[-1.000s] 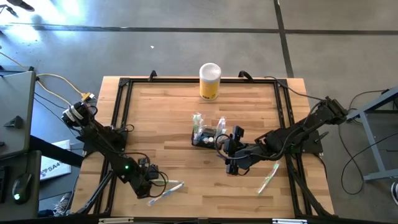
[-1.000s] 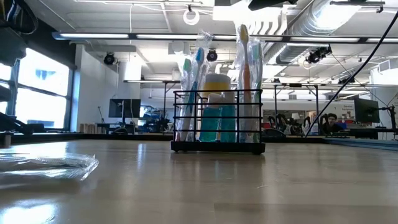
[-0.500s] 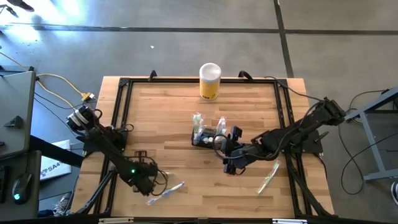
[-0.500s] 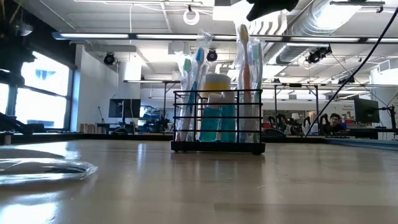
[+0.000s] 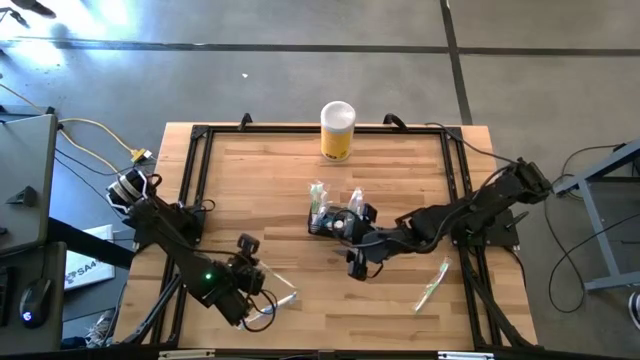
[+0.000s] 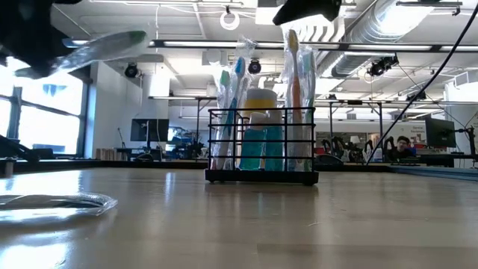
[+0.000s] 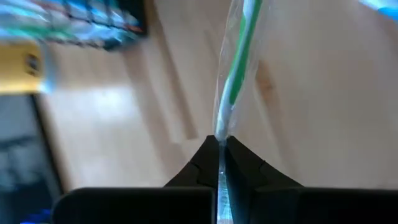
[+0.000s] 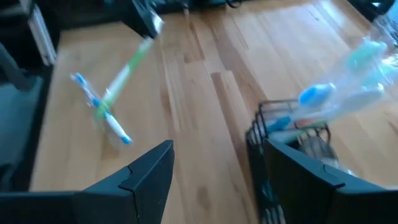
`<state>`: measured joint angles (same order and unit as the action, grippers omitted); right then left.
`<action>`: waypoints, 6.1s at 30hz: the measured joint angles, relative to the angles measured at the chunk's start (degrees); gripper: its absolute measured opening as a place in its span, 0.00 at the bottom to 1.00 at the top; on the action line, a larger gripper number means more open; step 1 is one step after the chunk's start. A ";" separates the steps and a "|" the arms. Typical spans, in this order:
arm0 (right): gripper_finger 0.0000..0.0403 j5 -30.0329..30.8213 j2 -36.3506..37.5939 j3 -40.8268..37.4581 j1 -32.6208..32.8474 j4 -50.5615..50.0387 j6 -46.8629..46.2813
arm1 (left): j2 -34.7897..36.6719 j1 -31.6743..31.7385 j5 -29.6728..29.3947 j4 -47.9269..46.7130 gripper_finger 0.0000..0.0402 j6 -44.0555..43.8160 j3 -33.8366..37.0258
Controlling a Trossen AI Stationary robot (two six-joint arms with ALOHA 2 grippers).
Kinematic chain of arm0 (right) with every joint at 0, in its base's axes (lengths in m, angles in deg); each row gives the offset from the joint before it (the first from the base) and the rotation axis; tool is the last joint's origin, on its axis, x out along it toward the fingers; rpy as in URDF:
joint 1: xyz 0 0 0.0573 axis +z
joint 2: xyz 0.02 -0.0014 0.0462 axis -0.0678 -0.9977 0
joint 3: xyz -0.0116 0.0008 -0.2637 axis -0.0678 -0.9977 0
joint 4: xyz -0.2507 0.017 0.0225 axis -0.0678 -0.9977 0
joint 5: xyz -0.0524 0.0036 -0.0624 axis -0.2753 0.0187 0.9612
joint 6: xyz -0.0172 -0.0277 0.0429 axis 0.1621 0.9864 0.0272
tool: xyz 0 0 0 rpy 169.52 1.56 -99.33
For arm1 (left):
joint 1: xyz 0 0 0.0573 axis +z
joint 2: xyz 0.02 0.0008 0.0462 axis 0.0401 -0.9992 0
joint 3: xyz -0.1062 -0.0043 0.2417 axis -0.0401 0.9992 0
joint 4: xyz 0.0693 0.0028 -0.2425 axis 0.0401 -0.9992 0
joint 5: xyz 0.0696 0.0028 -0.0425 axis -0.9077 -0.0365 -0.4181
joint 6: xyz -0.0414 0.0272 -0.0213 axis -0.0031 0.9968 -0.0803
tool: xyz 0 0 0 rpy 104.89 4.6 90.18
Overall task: Pick & Place toothbrushing station
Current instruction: Put the green toothbrush into the wire organizer
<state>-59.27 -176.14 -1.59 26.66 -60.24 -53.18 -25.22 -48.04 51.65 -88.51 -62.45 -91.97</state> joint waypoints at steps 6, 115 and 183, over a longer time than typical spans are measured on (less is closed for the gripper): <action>0.59 -7.64 -1.02 0.04 -1.99 4.76 0.04 | -2.35 0.02 -13.12 0.62 0.00 10.15 0.00; 0.05 47.05 2.49 0.02 21.84 -2.81 25.94 | -8.00 0.02 -29.25 30.75 0.50 27.20 -0.15; 0.05 -45.12 -2.66 -47.56 -21.70 108.08 34.90 | -7.61 11.19 2.05 36.20 0.50 16.45 3.06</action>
<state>-104.39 -178.80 -49.15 4.96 47.83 -18.28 -32.83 -36.84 53.71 -52.30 -46.00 -88.91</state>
